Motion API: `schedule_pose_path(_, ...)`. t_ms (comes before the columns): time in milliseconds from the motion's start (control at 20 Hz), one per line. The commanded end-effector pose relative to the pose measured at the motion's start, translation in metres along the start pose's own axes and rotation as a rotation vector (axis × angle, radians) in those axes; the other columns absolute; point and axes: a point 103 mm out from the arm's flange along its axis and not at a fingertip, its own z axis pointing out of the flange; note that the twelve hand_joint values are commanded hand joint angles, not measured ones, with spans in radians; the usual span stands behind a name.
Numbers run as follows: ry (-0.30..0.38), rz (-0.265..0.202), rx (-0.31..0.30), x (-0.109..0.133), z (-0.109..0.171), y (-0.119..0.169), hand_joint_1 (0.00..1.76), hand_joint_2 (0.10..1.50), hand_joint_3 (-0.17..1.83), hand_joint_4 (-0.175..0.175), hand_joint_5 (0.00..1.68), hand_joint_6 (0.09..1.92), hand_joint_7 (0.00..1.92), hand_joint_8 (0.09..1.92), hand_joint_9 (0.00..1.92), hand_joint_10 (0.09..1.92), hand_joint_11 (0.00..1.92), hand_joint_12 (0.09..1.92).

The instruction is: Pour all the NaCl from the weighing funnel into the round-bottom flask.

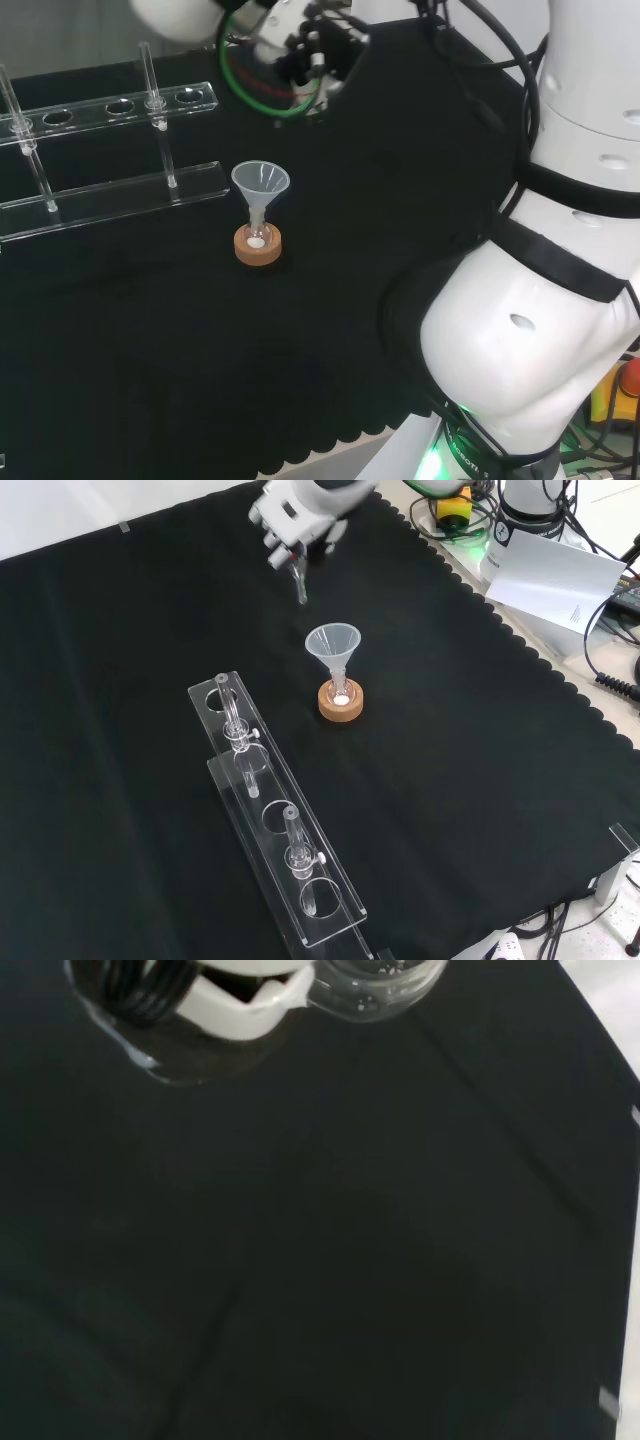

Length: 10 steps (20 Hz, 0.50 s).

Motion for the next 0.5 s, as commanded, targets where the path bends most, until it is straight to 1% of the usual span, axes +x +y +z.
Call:
schedule_pose_path(50, 0.227, -0.07, -0.054, -0.004, 0.041, -0.001, 1.13, 0.75, 0.55, 0.083, 1.21, 0.75, 1.27, 0.41, 1.48, 0.09, 1.23, 0.75)
schedule_pose_path(300, 0.292, -0.078, -0.087, -0.008, 0.064, 0.006, 1.13, 0.74, 0.55, 0.08, 1.21, 0.75, 1.27, 0.41, 1.48, 0.09, 1.23, 0.75)
schedule_pose_path(500, 0.336, -0.073, -0.118, -0.013, 0.078, 0.011, 1.13, 0.74, 0.55, 0.077, 1.21, 0.75, 1.27, 0.41, 1.48, 0.09, 1.23, 0.75)
